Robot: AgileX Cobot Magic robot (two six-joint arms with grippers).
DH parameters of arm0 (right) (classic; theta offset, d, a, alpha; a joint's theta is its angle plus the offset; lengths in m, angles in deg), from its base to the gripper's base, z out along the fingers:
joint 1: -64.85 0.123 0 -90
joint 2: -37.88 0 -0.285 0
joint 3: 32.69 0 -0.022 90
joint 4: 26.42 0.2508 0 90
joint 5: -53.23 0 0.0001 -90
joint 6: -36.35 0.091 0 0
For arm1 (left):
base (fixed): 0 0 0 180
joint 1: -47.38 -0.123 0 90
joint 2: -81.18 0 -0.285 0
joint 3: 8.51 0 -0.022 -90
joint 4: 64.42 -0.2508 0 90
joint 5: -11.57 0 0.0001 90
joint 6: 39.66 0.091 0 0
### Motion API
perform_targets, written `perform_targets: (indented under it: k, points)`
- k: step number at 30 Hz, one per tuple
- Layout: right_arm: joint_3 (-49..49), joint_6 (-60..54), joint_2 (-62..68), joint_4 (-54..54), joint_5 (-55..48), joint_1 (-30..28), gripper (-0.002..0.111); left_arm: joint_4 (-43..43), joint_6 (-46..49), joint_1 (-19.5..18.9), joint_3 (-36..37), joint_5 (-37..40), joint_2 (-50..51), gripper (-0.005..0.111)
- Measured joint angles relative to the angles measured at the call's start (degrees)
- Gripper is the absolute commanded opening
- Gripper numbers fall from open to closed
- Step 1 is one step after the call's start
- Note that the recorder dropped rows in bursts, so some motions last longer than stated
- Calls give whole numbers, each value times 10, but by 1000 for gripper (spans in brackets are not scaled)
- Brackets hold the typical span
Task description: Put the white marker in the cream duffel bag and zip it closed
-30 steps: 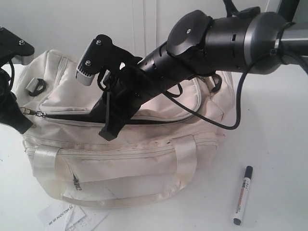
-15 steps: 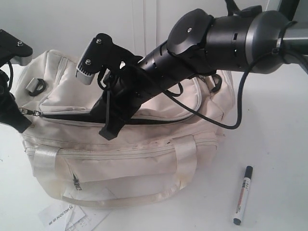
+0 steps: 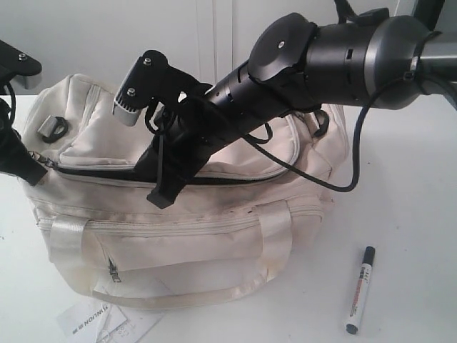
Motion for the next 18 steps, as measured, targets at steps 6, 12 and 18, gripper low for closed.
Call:
perform_targets:
  k: [6, 12, 18]
  points:
    - [0, 0, 0, -2, 0, 0, 0, 1, 0, -4, 0, -32, 4, 0]
    - [0, 0, 0, -3, -2, 0, 0, 1, 1, -4, 0, -62, 4, 0]
    - [0, 0, 0, -5, -5, 0, 0, 1, 15, -4, 0, -71, 4, 0]
